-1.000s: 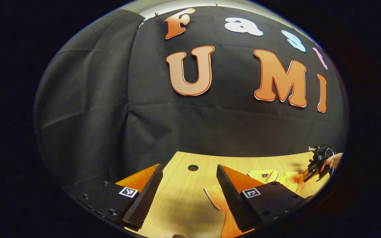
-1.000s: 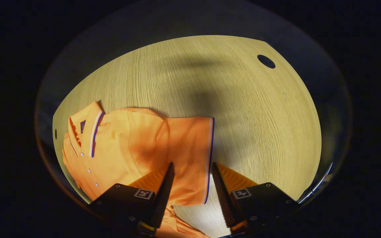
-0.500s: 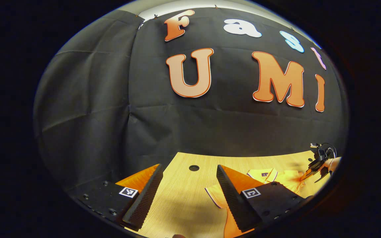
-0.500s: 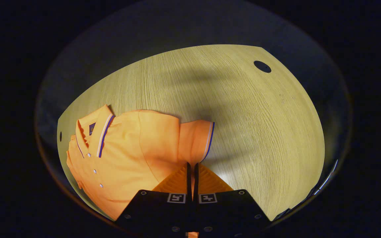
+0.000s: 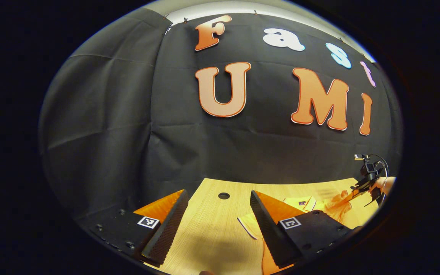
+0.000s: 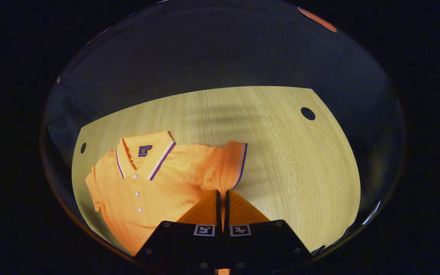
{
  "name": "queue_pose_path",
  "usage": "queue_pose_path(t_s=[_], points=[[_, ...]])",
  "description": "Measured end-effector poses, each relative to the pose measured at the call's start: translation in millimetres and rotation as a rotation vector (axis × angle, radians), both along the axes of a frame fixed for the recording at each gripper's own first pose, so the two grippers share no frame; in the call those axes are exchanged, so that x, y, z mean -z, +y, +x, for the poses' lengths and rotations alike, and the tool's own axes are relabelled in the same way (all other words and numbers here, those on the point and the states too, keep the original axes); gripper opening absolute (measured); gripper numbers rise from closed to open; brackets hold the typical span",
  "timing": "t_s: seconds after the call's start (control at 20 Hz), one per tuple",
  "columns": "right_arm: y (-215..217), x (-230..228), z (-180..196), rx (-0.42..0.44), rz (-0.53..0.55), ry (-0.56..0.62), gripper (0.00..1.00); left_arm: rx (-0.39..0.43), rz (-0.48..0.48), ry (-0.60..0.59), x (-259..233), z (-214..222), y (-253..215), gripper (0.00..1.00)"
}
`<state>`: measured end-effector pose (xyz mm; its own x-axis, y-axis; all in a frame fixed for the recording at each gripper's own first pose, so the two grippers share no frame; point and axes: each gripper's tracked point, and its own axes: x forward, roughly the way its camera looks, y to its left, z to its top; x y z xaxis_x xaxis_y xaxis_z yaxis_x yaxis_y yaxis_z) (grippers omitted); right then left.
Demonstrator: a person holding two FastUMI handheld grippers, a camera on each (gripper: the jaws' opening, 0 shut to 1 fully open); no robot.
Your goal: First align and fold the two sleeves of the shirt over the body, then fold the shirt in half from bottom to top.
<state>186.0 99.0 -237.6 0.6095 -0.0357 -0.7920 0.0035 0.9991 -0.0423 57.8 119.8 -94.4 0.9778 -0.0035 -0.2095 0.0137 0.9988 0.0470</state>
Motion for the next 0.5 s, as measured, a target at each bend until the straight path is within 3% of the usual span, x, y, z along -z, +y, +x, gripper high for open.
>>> queue_pose_path(t_s=[0.5], points=[[84,5,-17,-0.156,-0.01,-0.019,0.02,0.002,0.018,-0.003,0,-15,39,0.98]])
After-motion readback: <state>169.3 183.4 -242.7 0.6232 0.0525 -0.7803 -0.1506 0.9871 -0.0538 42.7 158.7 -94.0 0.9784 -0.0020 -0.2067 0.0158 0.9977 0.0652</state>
